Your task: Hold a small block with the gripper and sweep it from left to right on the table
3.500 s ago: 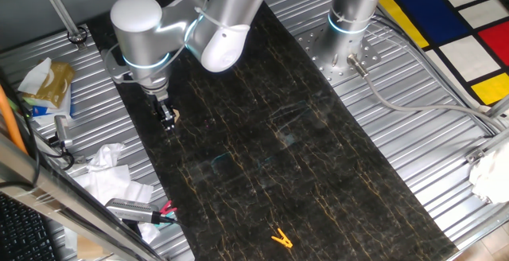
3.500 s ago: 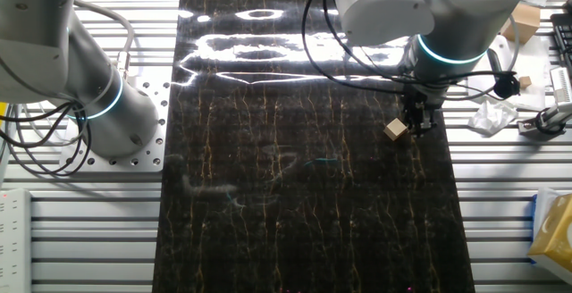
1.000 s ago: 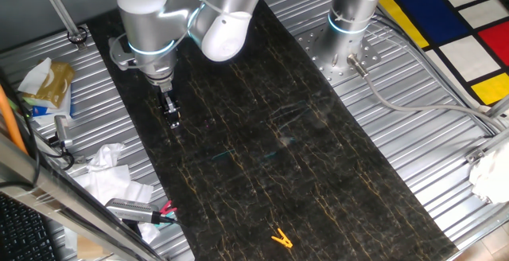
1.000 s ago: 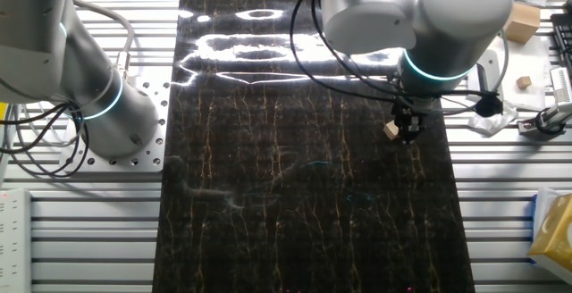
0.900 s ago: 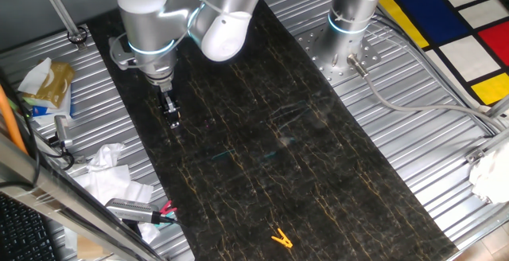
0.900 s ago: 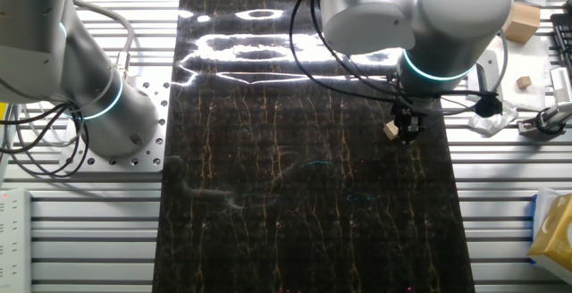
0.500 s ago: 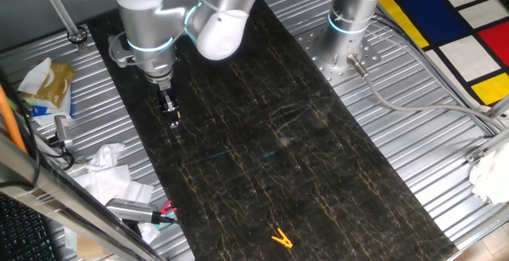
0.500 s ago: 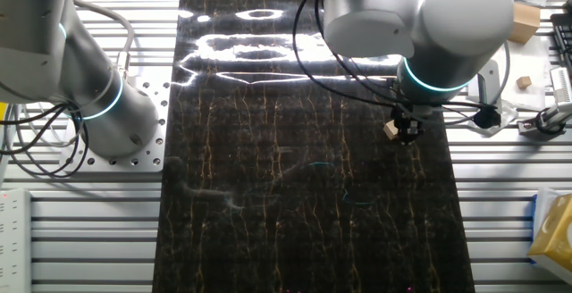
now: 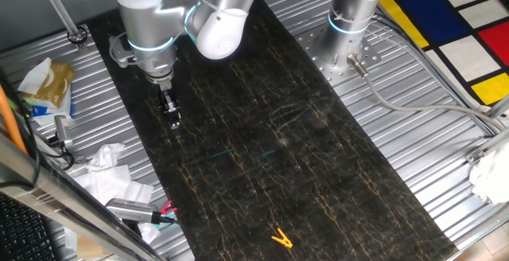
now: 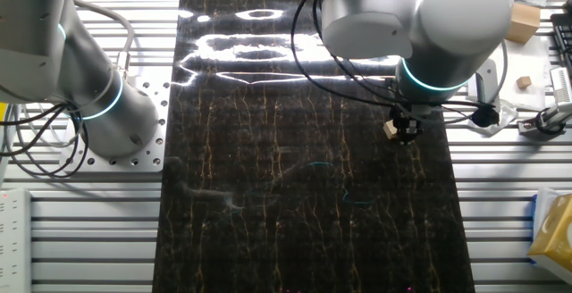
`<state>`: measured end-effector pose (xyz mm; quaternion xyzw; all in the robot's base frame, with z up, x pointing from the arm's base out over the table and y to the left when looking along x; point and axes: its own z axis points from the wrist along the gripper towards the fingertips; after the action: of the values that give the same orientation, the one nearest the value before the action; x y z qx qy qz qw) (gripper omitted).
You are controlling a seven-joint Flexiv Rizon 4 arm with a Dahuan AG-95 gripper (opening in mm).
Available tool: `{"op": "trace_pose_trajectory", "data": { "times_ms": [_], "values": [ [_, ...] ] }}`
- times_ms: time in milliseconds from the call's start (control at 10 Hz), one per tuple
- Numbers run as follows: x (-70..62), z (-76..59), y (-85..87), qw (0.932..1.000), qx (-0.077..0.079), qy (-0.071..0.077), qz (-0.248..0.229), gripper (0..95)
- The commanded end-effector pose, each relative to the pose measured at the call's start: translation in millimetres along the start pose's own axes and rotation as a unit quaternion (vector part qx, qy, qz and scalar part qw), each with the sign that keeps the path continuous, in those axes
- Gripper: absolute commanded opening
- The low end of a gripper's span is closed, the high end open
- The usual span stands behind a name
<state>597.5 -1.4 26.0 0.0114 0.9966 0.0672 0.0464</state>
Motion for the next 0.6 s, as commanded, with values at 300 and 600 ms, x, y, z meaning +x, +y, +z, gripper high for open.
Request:
{"op": "trace_pose_trajectory", "data": {
  "times_ms": [300,600],
  "values": [
    [-0.4,3.0,4.7,1.0000,0.002,-0.003,0.001,57.0],
    [1.6,4.2,11.2,1.0000,0.004,-0.003,0.003,57.0]
  ]
}}
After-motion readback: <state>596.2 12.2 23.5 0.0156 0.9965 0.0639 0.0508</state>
